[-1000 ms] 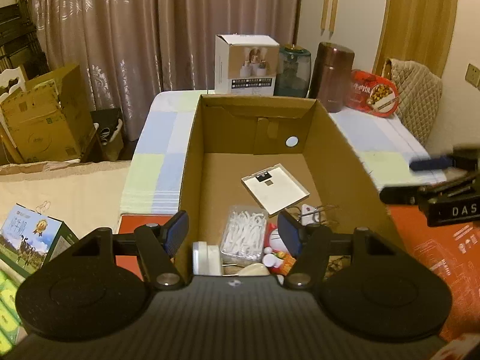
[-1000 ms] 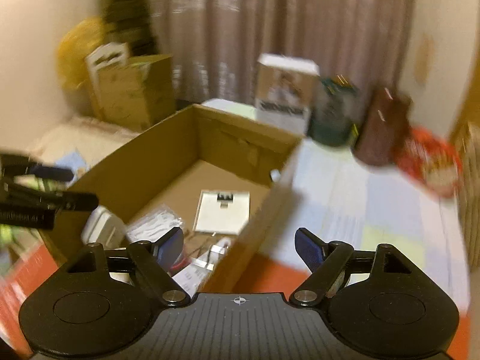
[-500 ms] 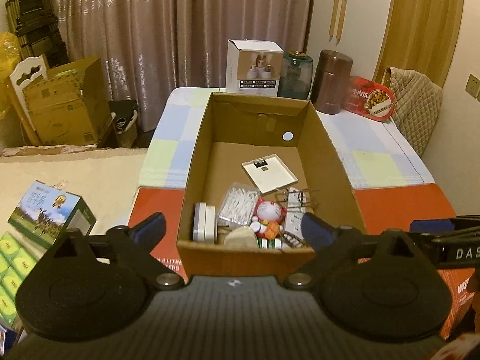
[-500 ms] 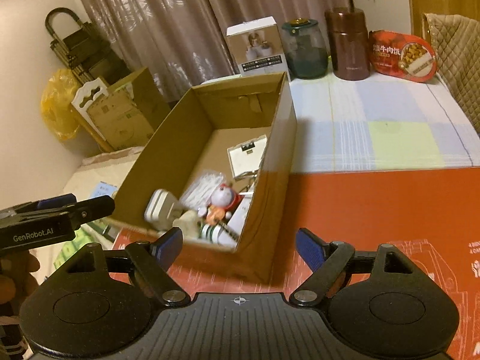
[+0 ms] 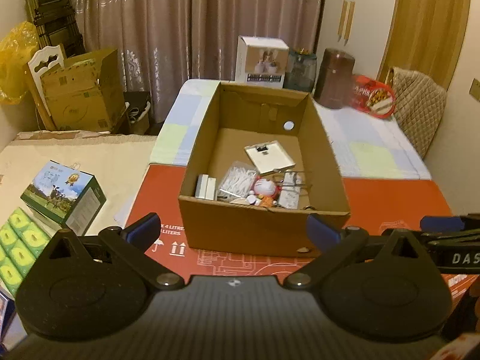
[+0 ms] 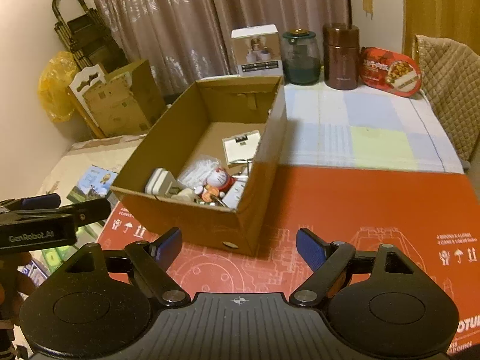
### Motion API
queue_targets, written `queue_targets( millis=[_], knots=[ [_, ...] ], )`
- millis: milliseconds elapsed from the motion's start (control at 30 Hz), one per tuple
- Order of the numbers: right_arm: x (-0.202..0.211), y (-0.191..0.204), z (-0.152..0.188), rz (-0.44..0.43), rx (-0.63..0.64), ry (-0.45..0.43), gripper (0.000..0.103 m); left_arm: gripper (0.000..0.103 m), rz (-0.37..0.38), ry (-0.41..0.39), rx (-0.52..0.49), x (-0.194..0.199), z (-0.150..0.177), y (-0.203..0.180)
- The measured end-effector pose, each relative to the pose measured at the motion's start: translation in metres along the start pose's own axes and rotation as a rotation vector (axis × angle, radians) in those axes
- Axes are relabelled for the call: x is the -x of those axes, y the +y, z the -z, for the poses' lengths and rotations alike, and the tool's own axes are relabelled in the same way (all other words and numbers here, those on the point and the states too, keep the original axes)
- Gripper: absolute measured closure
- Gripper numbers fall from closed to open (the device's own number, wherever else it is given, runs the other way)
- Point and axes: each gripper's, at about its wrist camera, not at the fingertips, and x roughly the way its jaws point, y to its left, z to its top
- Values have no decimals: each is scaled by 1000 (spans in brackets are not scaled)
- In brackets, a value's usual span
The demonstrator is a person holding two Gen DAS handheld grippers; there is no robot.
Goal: Organize rigid objects
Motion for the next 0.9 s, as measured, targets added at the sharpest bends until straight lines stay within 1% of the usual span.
queue_targets(
  millis=[133, 300, 533, 900],
  knots=[
    [8, -3, 8, 15, -14, -6, 23, 2, -17, -7, 0, 9, 8, -7],
    [18, -2, 16, 18, -9, -9, 23, 2, 2, 17, 7, 16, 19, -15],
    [35, 5, 26, 39, 16, -36, 23, 2, -9, 5, -19, 39, 36, -25],
    [50, 6, 38, 48, 23, -48, 22, 2, -19, -7, -24, 59, 47, -24]
  ],
)
